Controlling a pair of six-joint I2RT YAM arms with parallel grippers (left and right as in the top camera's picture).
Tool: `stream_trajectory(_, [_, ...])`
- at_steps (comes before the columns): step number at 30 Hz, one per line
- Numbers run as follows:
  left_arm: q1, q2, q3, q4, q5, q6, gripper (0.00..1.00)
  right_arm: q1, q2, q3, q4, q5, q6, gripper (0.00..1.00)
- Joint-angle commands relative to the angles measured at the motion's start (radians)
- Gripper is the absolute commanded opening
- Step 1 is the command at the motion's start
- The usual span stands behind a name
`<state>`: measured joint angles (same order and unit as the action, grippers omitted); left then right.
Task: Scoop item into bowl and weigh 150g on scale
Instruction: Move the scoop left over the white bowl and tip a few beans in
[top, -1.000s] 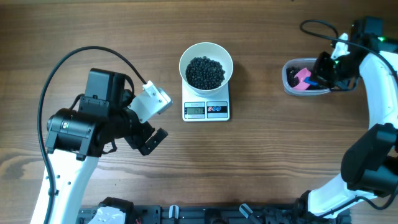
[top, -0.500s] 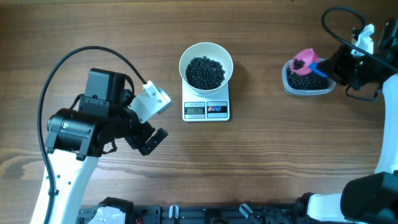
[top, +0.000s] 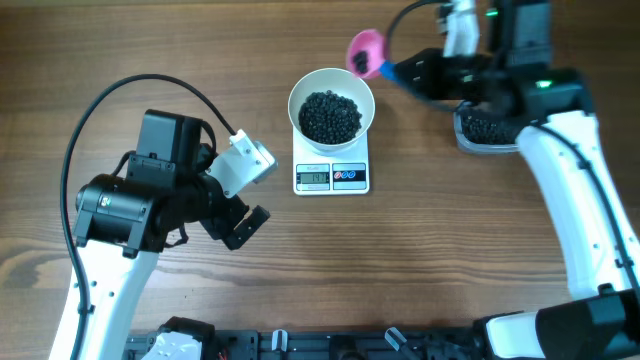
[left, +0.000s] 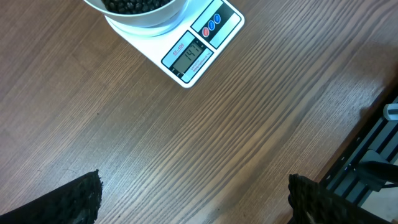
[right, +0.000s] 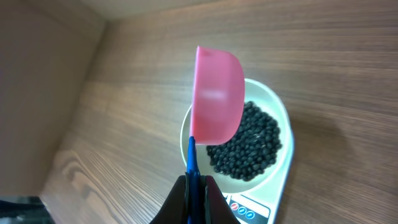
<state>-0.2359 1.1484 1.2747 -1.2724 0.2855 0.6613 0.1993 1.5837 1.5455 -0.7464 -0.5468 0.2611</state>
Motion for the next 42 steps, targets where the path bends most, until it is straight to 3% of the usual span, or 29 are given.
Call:
stream_trajectory(1, [0.005, 0.003, 0.006, 0.003, 0.002, 0.015, 1.0, 0.088, -0.02, 0.005, 0.006, 0.163, 0.005, 0.04])
stream_trajectory(6, [0.005, 0.003, 0.006, 0.003, 0.002, 0.015, 1.0, 0.248, -0.007, 0.005, -0.005, 0.549, 0.0, 0.04])
stream_trajectory(8, [0.005, 0.003, 0.006, 0.003, 0.002, 0.016, 1.0, 0.283, -0.004, 0.005, 0.003, 0.584, -0.004, 0.04])
stream_trajectory(21, [0.005, 0.003, 0.006, 0.003, 0.002, 0.015, 1.0, 0.342, 0.046, 0.001, -0.037, 0.631, 0.005, 0.04])
stream_trajectory(24, [0.005, 0.003, 0.006, 0.003, 0.002, 0.015, 1.0, 0.343, 0.051, 0.001, -0.056, 0.649, -0.083, 0.04])
stream_trajectory(25, [0.005, 0.003, 0.006, 0.003, 0.002, 0.015, 1.0, 0.343, 0.053, 0.0, -0.031, 0.679, -0.006, 0.04])
stream_trajectory(28, [0.005, 0.003, 0.006, 0.003, 0.002, 0.015, 1.0, 0.351, 0.079, 0.0, -0.021, 0.645, -0.112, 0.04])
stream_trajectory(30, [0.005, 0.003, 0.006, 0.003, 0.002, 0.015, 1.0, 0.351, 0.08, 0.0, 0.013, 0.696, 0.004, 0.04])
stream_trajectory(32, [0.005, 0.003, 0.006, 0.003, 0.002, 0.015, 1.0, 0.351, 0.081, 0.0, -0.001, 0.65, -0.103, 0.04])
stream_trajectory(35, [0.005, 0.003, 0.006, 0.003, 0.002, 0.015, 1.0, 0.35, 0.088, 0.0, 0.007, 0.666, 0.019, 0.04])
stream_trajectory(37, [0.005, 0.003, 0.006, 0.003, 0.002, 0.016, 1.0, 0.353, 0.101, 0.0, -0.011, 0.599, -0.053, 0.04])
stream_trajectory(40, [0.005, 0.003, 0.006, 0.003, 0.002, 0.015, 1.0, 0.351, 0.104, 0.0, 0.027, 0.646, 0.058, 0.04])
stream_trajectory(42, [0.005, 0.003, 0.006, 0.003, 0.002, 0.015, 1.0, 0.351, 0.104, 0.0, 0.042, 0.615, 0.035, 0.04])
